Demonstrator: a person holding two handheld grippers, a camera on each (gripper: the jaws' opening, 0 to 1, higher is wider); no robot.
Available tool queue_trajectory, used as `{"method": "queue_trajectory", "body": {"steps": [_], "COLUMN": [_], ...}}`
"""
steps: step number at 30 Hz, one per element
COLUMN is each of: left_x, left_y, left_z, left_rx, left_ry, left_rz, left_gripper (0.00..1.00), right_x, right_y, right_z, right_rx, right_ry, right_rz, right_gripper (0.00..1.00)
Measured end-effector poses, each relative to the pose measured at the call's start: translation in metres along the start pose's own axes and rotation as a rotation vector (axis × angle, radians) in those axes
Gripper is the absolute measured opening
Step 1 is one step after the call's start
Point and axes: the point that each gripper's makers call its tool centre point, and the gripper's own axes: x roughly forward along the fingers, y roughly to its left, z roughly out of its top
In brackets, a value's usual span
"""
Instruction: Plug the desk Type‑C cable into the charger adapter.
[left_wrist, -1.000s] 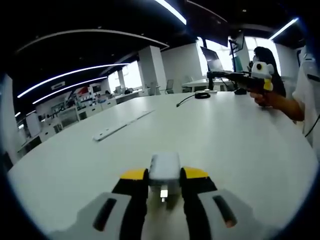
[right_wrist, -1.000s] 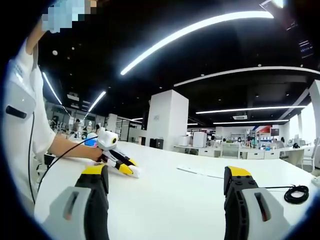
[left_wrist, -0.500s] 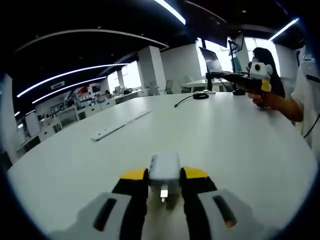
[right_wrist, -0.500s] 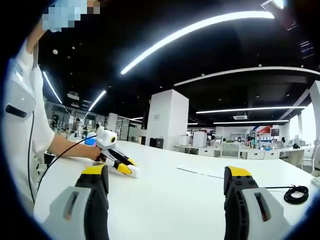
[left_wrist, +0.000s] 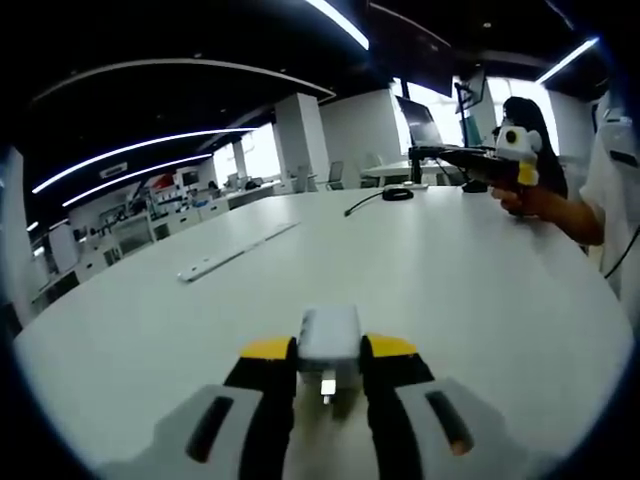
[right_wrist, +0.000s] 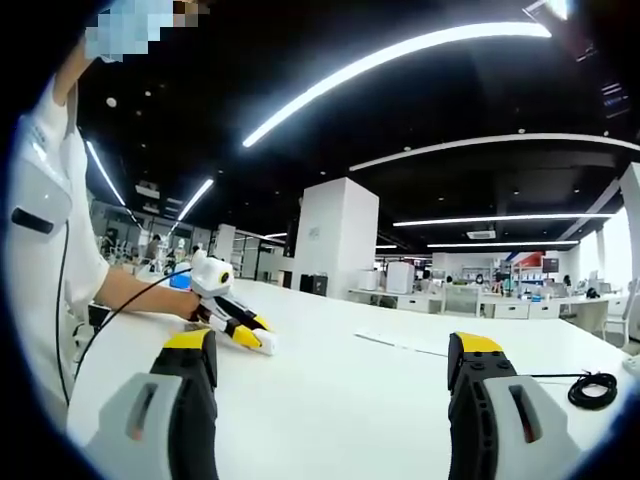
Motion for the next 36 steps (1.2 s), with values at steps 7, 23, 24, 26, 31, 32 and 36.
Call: {"method": "queue_trajectory", "body": {"steps": [7,23,24,26,31,32,36], "left_x": [-0.001,-0.003,-0.003,-0.003,-0.005,-0.005,-0.006], "left_y": [-0.003,-0.014,-0.014,-0.016,-0.02,-0.021,-0.023], "left_z": [0.0,0.001,0.001,0.001,0.001,0.001,0.001], "left_rx": [0.001,-0.004,-0.004,-0.003,-0.004,-0.004,0.0], "left_ry": [-0.001,-0.003,-0.003,-0.003,-0.003,-0.004,-0.001], "left_rz": [-0.004,-0.02,-0.02,-0.022,-0.028,-0.03,-0.032], "left_gripper": [0.25,0.25,0.25,0.25,0.25,0.25,0.25], "right_x": [0.001,0.001,0.001,0.001,0.001,0.001,0.001], "right_y": [0.001,0.001,0.001,0.001,0.002,0.002,0.002], "right_z": [-0.001,-0.003,-0.002,-0.002,-0.003,-0.003,-0.002], "right_rx": [-0.002,-0.01,-0.009,-0.008,-0.012,-0.012,-0.012], "right_ry": [0.005,0.013,0.012,0.011,0.013,0.013,0.011], "right_rz": [0.003,0.005,0.004,0.004,0.005,0.005,0.006], "right_gripper": [0.98,0.98,0.98,0.98,0.98,0.98,0.98]}}
